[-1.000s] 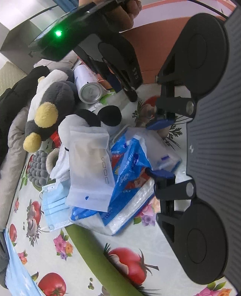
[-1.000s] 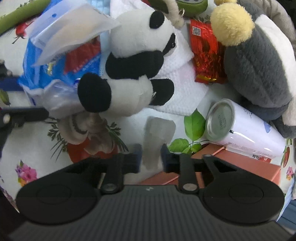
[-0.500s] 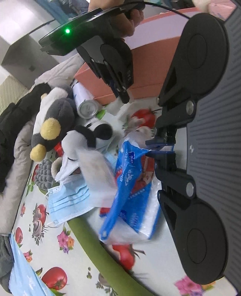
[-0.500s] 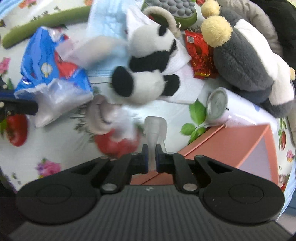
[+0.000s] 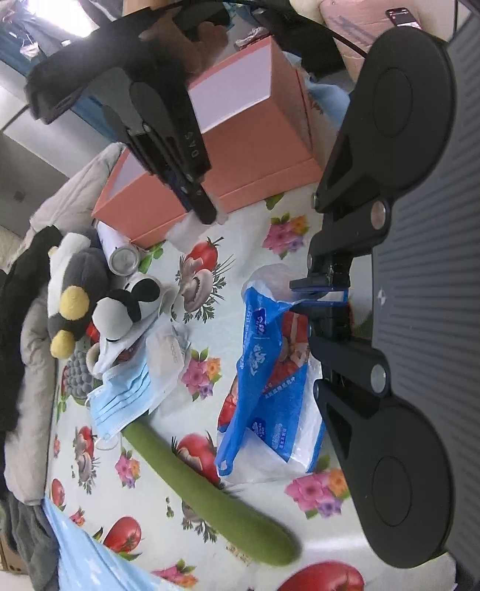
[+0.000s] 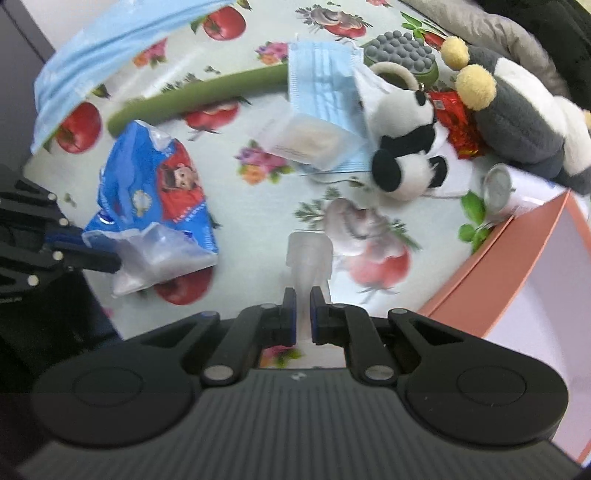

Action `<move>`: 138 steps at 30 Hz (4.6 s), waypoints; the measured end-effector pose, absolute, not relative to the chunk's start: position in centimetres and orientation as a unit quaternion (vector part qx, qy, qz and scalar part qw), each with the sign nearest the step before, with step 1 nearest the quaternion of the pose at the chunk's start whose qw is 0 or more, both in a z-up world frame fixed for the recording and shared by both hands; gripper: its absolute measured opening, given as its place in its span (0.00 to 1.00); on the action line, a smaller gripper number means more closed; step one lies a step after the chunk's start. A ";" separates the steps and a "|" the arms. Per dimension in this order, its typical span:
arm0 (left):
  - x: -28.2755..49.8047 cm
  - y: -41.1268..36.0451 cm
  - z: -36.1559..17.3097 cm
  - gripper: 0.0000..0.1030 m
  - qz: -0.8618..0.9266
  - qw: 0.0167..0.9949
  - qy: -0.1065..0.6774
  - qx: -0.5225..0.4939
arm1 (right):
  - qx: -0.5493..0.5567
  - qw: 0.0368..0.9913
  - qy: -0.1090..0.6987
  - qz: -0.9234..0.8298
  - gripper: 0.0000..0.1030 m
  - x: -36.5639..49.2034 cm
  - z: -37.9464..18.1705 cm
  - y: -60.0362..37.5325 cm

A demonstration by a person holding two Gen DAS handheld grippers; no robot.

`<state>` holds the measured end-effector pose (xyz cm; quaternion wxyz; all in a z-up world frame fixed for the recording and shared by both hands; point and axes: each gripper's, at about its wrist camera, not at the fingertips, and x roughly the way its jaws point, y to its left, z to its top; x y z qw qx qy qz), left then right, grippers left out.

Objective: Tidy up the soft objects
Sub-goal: 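Lift the blue-and-red snack bag with the left gripper away from the pile, then carry the snack bag with the left gripper over the pink box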

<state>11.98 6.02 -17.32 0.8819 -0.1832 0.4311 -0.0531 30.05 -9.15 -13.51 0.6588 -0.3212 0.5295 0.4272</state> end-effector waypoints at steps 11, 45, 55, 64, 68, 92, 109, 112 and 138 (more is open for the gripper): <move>7.9 8.7 -18.0 0.05 -0.058 0.870 0.450 -0.191 | -0.244 0.674 0.549 0.430 0.10 22.8 -14.9 -8.3; 6.4 12.0 -18.7 0.46 0.174 0.782 0.400 -0.446 | -0.047 0.817 0.435 0.375 0.62 19.4 -20.8 -10.4; 7.7 11.6 -20.1 0.46 0.214 0.780 0.402 -0.429 | -0.068 0.819 0.437 0.365 0.27 18.0 -21.5 -9.5; 8.8 11.2 -20.1 0.46 0.216 0.789 0.400 -0.414 | -0.070 0.818 0.433 0.373 0.16 16.8 -20.8 -9.6; 9.0 11.1 -20.0 0.46 0.215 0.791 0.398 -0.412 | -0.066 0.816 0.438 0.371 0.15 16.3 -20.7 -9.7; 11.9 10.6 -19.9 0.07 0.206 0.834 0.423 -0.289 | -0.018 0.829 0.451 0.328 0.15 16.0 -20.3 -13.0; 11.8 6.6 -16.9 0.07 0.065 0.882 0.430 -0.181 | -0.011 0.865 0.425 0.266 0.15 16.5 -18.2 -16.2; 12.1 6.1 -17.2 0.07 0.044 0.881 0.439 -0.171 | -0.011 0.867 0.425 0.260 0.15 16.5 -18.3 -16.7; 14.6 3.3 -20.1 0.14 0.060 0.875 0.451 -0.167 | -0.004 0.859 0.449 0.248 0.16 16.7 -20.2 -16.4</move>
